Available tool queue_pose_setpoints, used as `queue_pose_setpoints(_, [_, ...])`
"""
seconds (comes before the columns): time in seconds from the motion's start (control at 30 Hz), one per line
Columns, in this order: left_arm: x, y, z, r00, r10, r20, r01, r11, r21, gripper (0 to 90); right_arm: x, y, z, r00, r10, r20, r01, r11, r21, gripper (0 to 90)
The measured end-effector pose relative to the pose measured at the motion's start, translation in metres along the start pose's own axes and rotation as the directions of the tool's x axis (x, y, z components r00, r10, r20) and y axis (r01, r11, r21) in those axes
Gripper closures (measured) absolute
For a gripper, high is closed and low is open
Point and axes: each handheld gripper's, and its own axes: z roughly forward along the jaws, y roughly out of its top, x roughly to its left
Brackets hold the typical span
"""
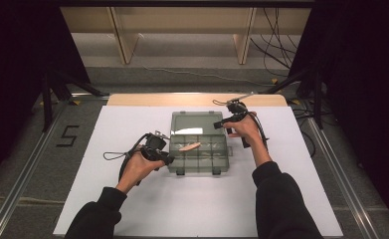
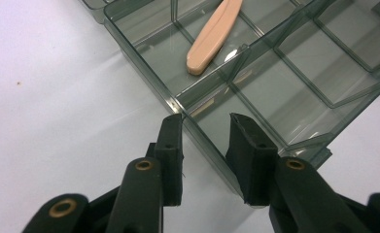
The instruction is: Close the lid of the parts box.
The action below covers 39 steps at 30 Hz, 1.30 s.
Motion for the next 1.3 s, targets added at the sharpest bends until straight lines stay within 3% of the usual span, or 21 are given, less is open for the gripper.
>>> queue_pose_setpoints(0.1, [0.0,0.0,0.001,1.0,-0.004,0.001,0.004,1.0,-0.007,66.5,-0.001,0.0,0.003,0.9999,-0.013,0.001,0.013,1.0,0.007,32.1])
queue_pose_setpoints(0.17, [0.0,0.0,0.001,1.0,-0.001,-0.001,0.001,1.0,-0.009,66.5,0.001,-0.001,0.004,0.9999,0.016,0.001,-0.016,1.0,0.008,32.4])
queue_pose_setpoints(0.3, [0.0,0.0,0.0,1.0,-0.004,0.003,0.004,1.0,-0.005,66.5,-0.001,-0.002,0.007,1.0,-0.001,0.007,0.001,1.0,-0.007,32.9])
queue_pose_setpoints(0.4, [0.0,0.0,0.0,1.0,0.0,0.0,0.0,1.0,-0.006,66.5,0.002,-0.002,0.007,0.9993,0.038,0.003,-0.038,0.999,0.019,33.2])
queue_pose_setpoints(0.43, [0.0,-0.001,0.001,1.0,-0.004,0.003,0.004,0.9999,-0.011,66.5,0.0,-0.002,0.009,0.9999,0.012,0.008,-0.012,1.0,0.017,33.4])
queue_pose_setpoints(0.47, [0.0,-0.001,0.001,1.0,-0.005,0.003,0.005,0.9999,-0.012,66.5,0.002,-0.002,0.009,0.9992,0.038,0.012,-0.038,0.999,0.027,33.4])
queue_pose_setpoints(0.6, [0.0,-0.001,0.001,1.0,-0.005,0.004,0.005,0.9999,-0.012,66.5,-0.001,-0.003,0.012,0.9999,0.013,0.007,-0.013,1.0,0.018,33.7])
queue_pose_setpoints(0.67, [0.0,-0.001,0.001,1.0,-0.006,0.004,0.006,0.9999,-0.013,66.5,-0.002,-0.003,0.012,0.9998,0.014,0.011,-0.015,1.0,0.025,33.7])
queue_pose_setpoints(0.7, [0.0,-0.001,0.001,1.0,-0.006,0.004,0.006,0.9999,-0.013,66.5,0.0,-0.003,0.012,0.999,0.043,0.005,-0.044,0.999,0.033,33.8])
queue_pose_setpoints(0.9, [0.0,-0.001,0.001,1.0,-0.005,0.004,0.005,0.9999,-0.014,66.7,-0.002,-0.004,0.014,0.9997,0.026,0.003,-0.026,0.999,0.036,34.8])
queue_pose_setpoints(1.0, [0.0,0.0,0.0,1.0,-0.002,0.009,0.002,1.0,0.005,67.1,0.0,-0.004,0.015,0.9987,0.05,-0.001,-0.05,0.998,0.041,35.2])
queue_pose_setpoints(1.1, [0.001,0.0,0.0,1.0,0.001,0.006,-0.001,1.0,0.002,67.1,-0.002,-0.005,0.017,0.9995,0.03,0.007,-0.03,0.999,0.034,35.9])
queue_pose_setpoints(1.3, [0.0,0.0,-0.001,1.0,0.002,0.005,-0.002,1.0,0.007,67.3,-0.001,-0.005,0.018,0.9984,0.057,-0.006,-0.056,0.997,0.048,36.1])
